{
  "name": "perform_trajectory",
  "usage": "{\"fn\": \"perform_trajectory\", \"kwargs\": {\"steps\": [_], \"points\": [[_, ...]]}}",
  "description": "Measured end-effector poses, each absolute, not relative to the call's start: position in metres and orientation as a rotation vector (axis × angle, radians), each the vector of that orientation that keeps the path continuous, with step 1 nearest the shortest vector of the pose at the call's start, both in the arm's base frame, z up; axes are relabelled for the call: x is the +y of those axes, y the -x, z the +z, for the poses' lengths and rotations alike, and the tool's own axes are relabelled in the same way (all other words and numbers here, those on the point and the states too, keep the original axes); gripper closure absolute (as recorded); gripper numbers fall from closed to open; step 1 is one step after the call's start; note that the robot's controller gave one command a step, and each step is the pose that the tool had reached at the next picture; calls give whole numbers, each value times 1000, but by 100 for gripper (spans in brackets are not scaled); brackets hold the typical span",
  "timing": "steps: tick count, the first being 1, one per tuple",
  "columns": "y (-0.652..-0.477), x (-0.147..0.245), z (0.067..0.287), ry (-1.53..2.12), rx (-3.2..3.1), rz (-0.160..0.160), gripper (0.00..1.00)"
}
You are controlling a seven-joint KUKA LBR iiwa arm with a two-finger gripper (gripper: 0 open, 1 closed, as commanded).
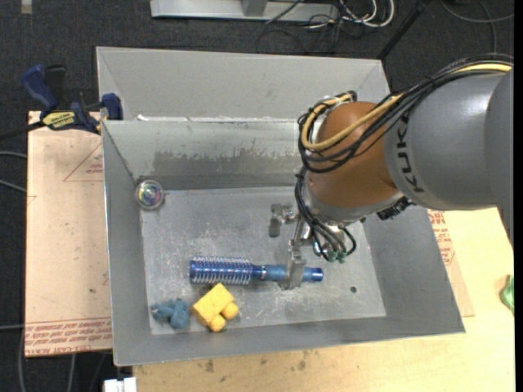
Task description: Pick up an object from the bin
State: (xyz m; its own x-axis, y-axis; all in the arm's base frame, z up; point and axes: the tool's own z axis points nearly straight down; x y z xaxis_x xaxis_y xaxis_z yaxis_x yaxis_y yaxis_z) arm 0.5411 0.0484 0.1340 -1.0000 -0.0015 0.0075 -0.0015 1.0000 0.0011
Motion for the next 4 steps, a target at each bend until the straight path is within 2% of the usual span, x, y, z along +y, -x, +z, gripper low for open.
{"fn": "perform_trajectory", "kwargs": {"steps": [1,2,3,4], "points": [[-542,47,66,6,-3136,-2,0],[-544,47,70,9,-3143,-3,100],[-554,37,196,123,-3149,-3,100],[-563,33,264,91,-3150,-1,100]]}}
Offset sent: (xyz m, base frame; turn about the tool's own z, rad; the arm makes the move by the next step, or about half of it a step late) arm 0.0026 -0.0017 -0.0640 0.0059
